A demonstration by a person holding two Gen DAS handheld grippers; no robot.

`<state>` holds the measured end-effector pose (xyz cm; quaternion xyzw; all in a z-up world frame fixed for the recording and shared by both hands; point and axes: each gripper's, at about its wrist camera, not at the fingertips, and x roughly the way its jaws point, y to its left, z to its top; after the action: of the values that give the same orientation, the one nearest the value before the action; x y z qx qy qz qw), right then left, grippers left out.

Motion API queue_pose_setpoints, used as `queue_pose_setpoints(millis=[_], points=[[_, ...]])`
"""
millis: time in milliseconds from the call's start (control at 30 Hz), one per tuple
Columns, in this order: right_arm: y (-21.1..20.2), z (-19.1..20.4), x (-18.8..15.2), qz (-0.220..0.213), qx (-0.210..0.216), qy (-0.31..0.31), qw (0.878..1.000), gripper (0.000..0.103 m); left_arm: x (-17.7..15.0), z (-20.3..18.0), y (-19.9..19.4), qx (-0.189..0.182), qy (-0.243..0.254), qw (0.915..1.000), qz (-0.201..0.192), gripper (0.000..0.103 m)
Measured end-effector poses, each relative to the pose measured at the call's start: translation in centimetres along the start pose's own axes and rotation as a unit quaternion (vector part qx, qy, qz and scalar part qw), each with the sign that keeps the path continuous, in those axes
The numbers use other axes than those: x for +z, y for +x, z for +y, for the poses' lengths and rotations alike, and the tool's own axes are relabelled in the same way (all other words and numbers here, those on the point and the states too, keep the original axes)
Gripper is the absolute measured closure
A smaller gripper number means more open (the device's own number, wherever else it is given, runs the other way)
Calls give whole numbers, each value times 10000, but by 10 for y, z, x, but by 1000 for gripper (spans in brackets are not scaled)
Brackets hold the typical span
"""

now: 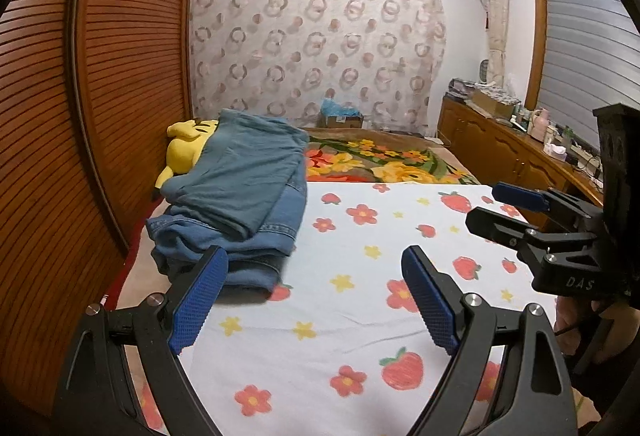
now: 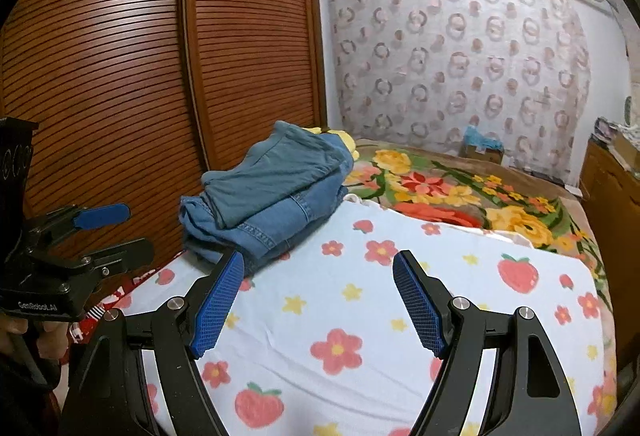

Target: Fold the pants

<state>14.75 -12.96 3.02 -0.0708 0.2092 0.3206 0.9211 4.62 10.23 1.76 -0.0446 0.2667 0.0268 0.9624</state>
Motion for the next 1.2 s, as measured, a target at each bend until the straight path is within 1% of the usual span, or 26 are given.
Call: queue_pose_setpoints(millis=[100,200,367,700,967,1200], points=[[-10,6,-6,-15,-91,23,10000,24,-5,-8,-9,1,59,10000,-21,14],[-22,9,-11,-62,-199,110,9997,21,-9,-16,-18,-24,90,9999,-60,14],[-45,11,-22,-128,-369,253,9989,20,-15,-31,-31,-102,171,9997,-108,14],[-86,13,-35,-306,-895,463,9944,20,-12,-65,-31,-329,295,9989,-151,14],[-103,17,-45,-446,-1246,715,9886,20,-10,-98,-27,-474,465,9977,-141,14],[-113,29,-43,-571,-1466,792,9844,20,-3,-117,-38,-591,532,9964,-308,14]])
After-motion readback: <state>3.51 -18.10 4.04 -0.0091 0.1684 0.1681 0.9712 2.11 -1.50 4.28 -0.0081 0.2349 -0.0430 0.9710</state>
